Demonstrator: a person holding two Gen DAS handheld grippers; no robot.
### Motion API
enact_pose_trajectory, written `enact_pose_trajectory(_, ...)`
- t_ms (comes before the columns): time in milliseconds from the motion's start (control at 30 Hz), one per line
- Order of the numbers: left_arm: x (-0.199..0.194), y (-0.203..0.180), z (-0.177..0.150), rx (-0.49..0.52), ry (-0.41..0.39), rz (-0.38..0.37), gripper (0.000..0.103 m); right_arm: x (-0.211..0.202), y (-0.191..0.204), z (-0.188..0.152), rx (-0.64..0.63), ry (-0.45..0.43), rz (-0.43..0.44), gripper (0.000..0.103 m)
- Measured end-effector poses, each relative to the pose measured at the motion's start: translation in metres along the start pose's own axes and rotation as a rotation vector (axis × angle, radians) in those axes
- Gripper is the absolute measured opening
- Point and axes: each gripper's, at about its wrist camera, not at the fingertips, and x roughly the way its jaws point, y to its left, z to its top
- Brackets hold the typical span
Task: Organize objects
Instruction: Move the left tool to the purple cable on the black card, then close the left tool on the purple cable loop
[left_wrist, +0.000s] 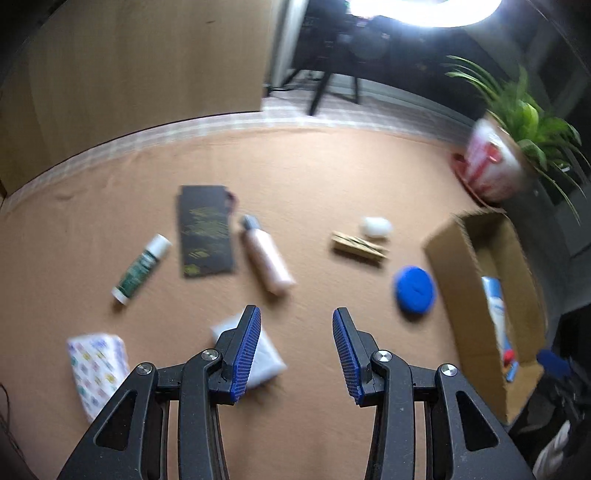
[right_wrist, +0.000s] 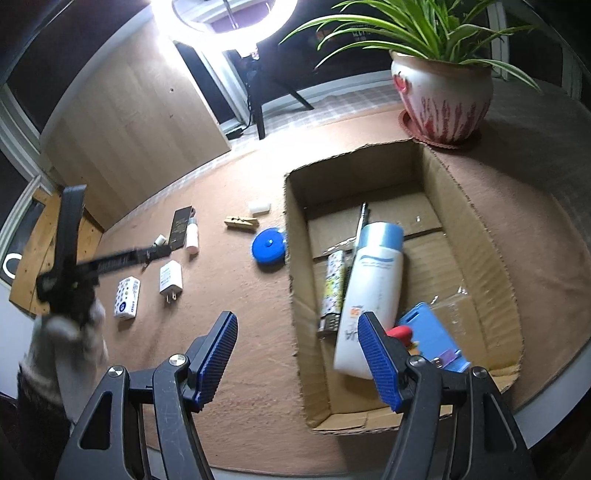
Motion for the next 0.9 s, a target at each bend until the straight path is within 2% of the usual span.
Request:
enact_pose_trajectory(167,0.011,0.038,0.040,-0.025,0.008,0.054,0.044,0.003,0.005,-0.003,0.009,0.005,-0.012,0.064)
enact_pose_trajectory(400,0.040,0.081,0.096,-0.101,0.044,0.062,0.044,0.003,-0.003,-0.007,0.034,0.005,-0.059,0.064)
enact_pose_trajectory(600,0.072,0.092,0.121,-0.111,0.078,0.084,0.044,0.007,-0.013,-0.010,0.075,0.026,-0.086,0.064)
enact_pose_trajectory(800,0.096,0.093,0.131,-0.136,0.103,0.055,0.043,0.010,-0.012,-0.013,0.055,0.045,-0.106,0.064)
enact_pose_trajectory(900,0.105,0.089,0.130,-0.121,0.123,0.044,0.034,0.009,-0.012,-0.012,0.050,0.044,-0.110,0.064)
